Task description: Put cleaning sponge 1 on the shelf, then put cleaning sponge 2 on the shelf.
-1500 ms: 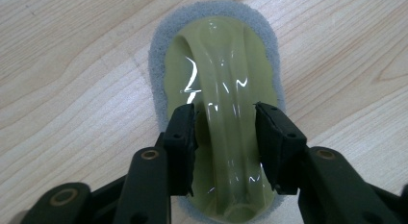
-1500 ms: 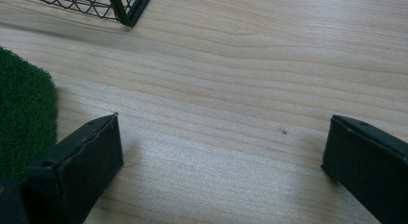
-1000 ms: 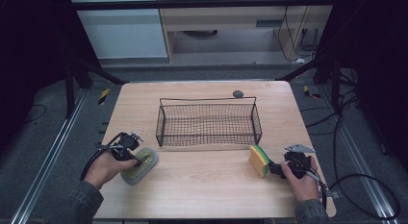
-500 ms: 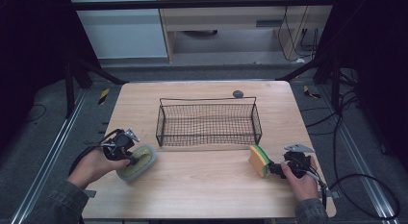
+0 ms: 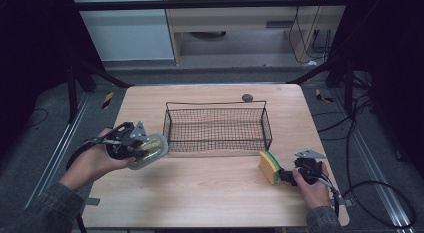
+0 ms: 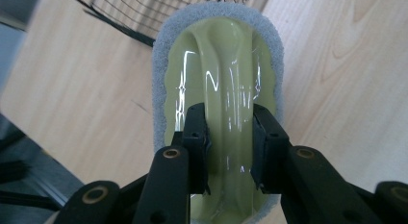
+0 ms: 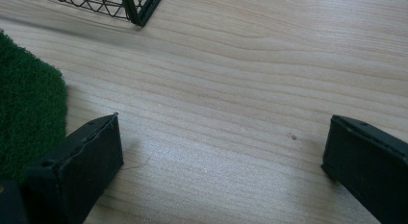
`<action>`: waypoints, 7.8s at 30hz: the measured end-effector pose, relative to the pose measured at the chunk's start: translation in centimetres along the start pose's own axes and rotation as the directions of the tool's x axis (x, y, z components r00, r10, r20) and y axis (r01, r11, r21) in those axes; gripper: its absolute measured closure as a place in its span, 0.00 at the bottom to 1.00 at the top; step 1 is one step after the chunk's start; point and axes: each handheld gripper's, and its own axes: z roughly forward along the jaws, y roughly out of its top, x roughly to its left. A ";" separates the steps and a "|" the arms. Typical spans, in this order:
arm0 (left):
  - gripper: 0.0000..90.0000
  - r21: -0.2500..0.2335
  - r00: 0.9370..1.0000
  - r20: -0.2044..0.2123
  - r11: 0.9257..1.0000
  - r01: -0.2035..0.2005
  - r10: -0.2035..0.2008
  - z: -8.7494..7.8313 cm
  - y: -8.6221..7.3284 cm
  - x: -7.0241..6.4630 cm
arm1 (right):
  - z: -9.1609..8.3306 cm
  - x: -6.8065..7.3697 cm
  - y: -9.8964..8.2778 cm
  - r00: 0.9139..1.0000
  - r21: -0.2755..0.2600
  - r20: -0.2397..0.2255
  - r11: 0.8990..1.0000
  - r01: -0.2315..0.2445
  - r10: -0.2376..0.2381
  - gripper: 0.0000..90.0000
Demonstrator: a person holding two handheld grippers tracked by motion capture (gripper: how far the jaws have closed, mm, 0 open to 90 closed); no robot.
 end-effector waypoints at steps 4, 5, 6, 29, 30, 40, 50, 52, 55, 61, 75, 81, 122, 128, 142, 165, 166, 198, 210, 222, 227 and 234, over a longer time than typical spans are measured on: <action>0.78 -0.003 0.998 -0.036 0.999 -0.042 0.042 -0.3 2.0 0.2 | -0.1 0.1 -0.1 1.000 -0.001 -0.003 1.000 0.007 -0.007 0.01; 0.78 -0.003 0.998 -0.036 0.999 -0.042 0.042 -0.3 2.0 0.2 | -0.1 0.1 -0.1 1.000 -0.001 -0.003 1.000 0.007 -0.007 0.01; 0.78 -0.008 0.998 -0.038 0.999 -0.054 0.054 -0.2 2.4 0.3 | -0.1 0.1 -0.1 1.000 -0.001 -0.003 1.000 0.008 -0.008 0.01; 0.78 -0.068 0.967 -0.118 0.970 -0.233 0.225 1.3 10.1 3.3 | -0.1 0.1 -0.1 1.000 -0.001 -0.009 1.000 0.015 -0.015 0.01; 0.78 -0.068 0.967 -0.118 0.970 -0.233 0.225 1.3 10.1 3.3 | -0.1 0.1 -0.1 1.000 -0.001 -0.010 1.000 0.016 -0.016 0.01; 0.78 -0.061 0.965 -0.110 0.967 -0.247 0.240 2.1 11.0 4.6 | -0.1 0.1 -0.1 1.000 -0.001 -0.010 1.000 0.014 -0.014 0.01; 0.78 -0.016 0.951 -0.116 0.956 -0.292 0.288 3.4 11.9 4.6 | 0.0 0.1 -0.1 1.000 -0.001 -0.011 1.000 0.018 -0.018 0.01; 0.78 -0.011 0.949 -0.116 0.955 -0.298 0.295 3.6 11.8 4.5 | 0.0 0.1 -0.1 1.000 -0.001 -0.011 1.000 0.018 -0.018 0.01; 0.78 -0.013 0.948 -0.119 0.955 -0.297 0.294 3.7 11.8 4.6 | 0.0 0.1 -0.1 1.000 -0.001 -0.012 1.000 0.018 -0.018 0.01; 0.78 -0.009 0.944 -0.117 0.951 -0.310 0.307 4.0 11.8 4.3 | 0.0 0.1 -0.1 1.000 -0.001 -0.012 1.000 0.019 -0.019 0.01; 0.78 0.003 0.943 -0.100 0.948 -0.319 0.317 5.8 12.1 3.8 | 0.2 0.1 0.1 1.000 0.002 -0.014 1.000 0.016 -0.016 0.01; 0.78 0.006 0.941 -0.085 0.944 -0.329 0.329 7.1 11.9 3.2 | 0.2 0.1 0.2 1.000 0.001 -0.015 1.000 0.015 -0.015 0.01; 0.78 0.039 0.958 0.008 0.957 -0.288 0.288 12.2 10.6 3.1 | 0.2 0.1 0.2 1.000 0.001 -0.019 1.000 0.023 -0.023 0.01; 0.78 0.042 0.963 0.021 0.962 -0.269 0.268 12.7 10.6 3.2 | 0.2 0.1 0.2 1.000 0.001 -0.018 1.000 0.022 -0.022 0.01; 0.78 0.057 0.962 0.056 0.961 -0.269 0.266 13.7 10.8 3.3 | 0.2 0.1 0.2 1.000 0.001 -0.018 1.000 0.022 -0.022 0.01; 0.74 0.033 0.968 0.069 0.969 -0.245 0.243 13.2 11.0 3.5 | 0.2 0.1 0.2 1.000 0.001 -0.018 1.000 0.022 -0.022 0.01; 0.74 0.021 0.969 0.065 0.970 -0.242 0.240 13.0 11.0 3.5 | 0.2 0.1 0.2 1.000 0.001 -0.018 1.000 0.022 -0.022 0.01; 0.10 -0.205 0.997 -0.071 0.979 0.026 -0.041 7.8 9.7 1.2 | 0.3 0.1 0.2 1.000 0.000 -0.018 1.000 0.021 -0.021 0.01; 0.07 -0.293 0.983 -0.032 0.942 0.162 -0.179 6.2 7.4 -0.2 | 0.2 0.1 0.2 1.000 0.000 -0.018 1.000 0.020 -0.020 0.01; 0.05 -0.391 0.947 -0.026 0.876 0.284 -0.319 5.1 2.0 -1.5 | 0.3 0.1 0.2 1.000 0.000 -0.014 1.000 0.016 -0.016 0.01; 0.05 -0.405 0.909 -0.027 0.836 0.370 -0.415 6.2 -2.4 -2.4 | 0.3 0.1 0.2 1.000 0.001 -0.015 1.000 0.015 -0.015 0.01; 0.05 -0.275 0.887 -0.023 0.856 0.438 -0.461 10.6 -6.4 -3.0 | -0.8 0.0 0.5 0.999 0.036 -0.026 0.998 0.046 -0.045 0.08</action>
